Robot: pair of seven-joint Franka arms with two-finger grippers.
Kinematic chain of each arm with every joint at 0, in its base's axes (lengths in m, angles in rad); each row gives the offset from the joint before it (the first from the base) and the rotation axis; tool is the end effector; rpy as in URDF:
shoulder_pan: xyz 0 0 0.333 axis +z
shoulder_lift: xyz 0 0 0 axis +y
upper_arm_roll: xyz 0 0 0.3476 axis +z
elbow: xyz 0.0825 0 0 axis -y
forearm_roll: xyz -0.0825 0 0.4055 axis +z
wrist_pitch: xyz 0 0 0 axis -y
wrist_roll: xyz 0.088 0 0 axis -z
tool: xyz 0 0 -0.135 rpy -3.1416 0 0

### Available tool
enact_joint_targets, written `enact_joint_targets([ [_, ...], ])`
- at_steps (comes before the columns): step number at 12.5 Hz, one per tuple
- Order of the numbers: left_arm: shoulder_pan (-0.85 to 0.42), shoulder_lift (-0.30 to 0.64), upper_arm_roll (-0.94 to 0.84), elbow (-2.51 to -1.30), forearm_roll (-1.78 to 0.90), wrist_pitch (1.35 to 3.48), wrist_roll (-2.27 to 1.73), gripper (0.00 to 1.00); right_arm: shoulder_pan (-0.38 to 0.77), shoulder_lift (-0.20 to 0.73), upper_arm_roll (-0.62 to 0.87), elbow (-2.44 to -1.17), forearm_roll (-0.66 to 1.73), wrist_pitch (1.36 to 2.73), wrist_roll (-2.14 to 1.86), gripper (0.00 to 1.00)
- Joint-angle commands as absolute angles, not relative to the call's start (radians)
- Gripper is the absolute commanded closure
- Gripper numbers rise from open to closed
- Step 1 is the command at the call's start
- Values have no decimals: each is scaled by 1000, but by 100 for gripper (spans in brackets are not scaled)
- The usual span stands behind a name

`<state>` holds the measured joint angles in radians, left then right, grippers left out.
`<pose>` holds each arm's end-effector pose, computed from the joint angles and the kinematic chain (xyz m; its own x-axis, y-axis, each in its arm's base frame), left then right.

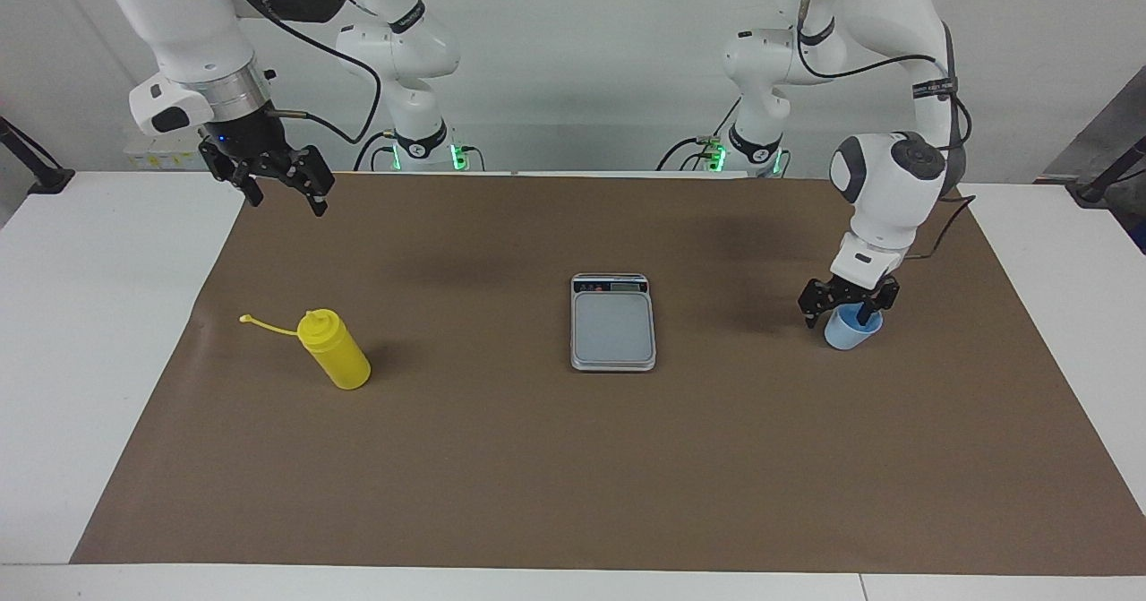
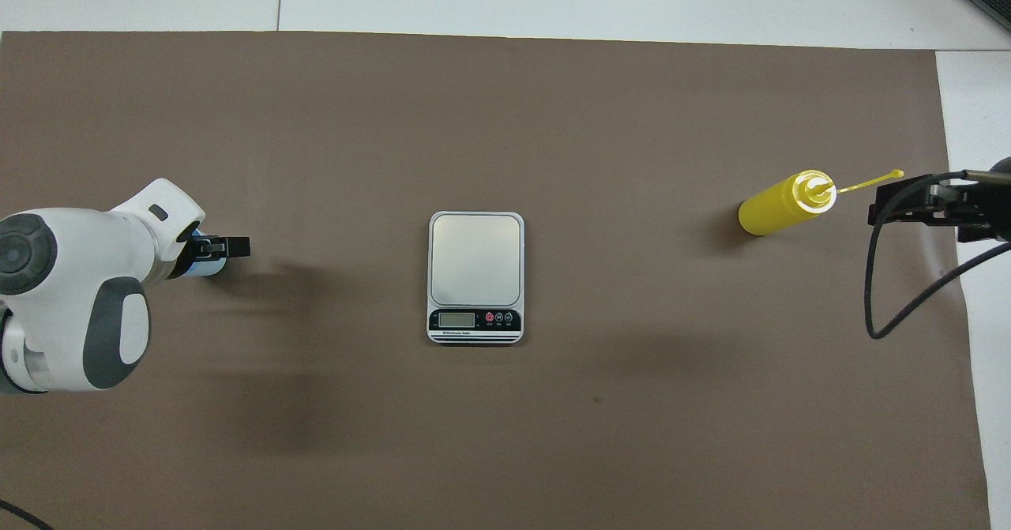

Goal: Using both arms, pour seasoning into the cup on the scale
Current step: 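Reach the left gripper to the blue cup and grasp it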

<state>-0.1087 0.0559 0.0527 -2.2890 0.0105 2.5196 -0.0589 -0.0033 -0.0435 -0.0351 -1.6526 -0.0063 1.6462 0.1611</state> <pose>0.5587 -0.0313 0.3334 0.9847 -0.0054 0.1741 -0.0054 -1.0000 -0.0002 0.5682 -0.0231 0.6191 0.9795 -0.1977 0.0373 -0.1978 -0.9802 -0.0012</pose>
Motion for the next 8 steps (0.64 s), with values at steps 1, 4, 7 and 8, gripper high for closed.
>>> enact_joint_targets([
  [1, -110, 57, 54, -2293, 18, 2539, -64, 15, -11, -44, -35, -1654, 8, 1632, 147, 0],
  [4, -109, 55, 55, -2293, 18, 2537, -63, 50, -11, -44, -35, -1652, 8, 1632, 149, 0],
  [7, -107, 57, 55, -2292, 18, 2537, -61, 75, -12, -44, -35, -1654, 8, 1631, 147, 0],
  [8, -107, 57, 55, -2292, 18, 2537, -61, 80, -15, -44, -35, -1655, 8, 1631, 147, 0],
])
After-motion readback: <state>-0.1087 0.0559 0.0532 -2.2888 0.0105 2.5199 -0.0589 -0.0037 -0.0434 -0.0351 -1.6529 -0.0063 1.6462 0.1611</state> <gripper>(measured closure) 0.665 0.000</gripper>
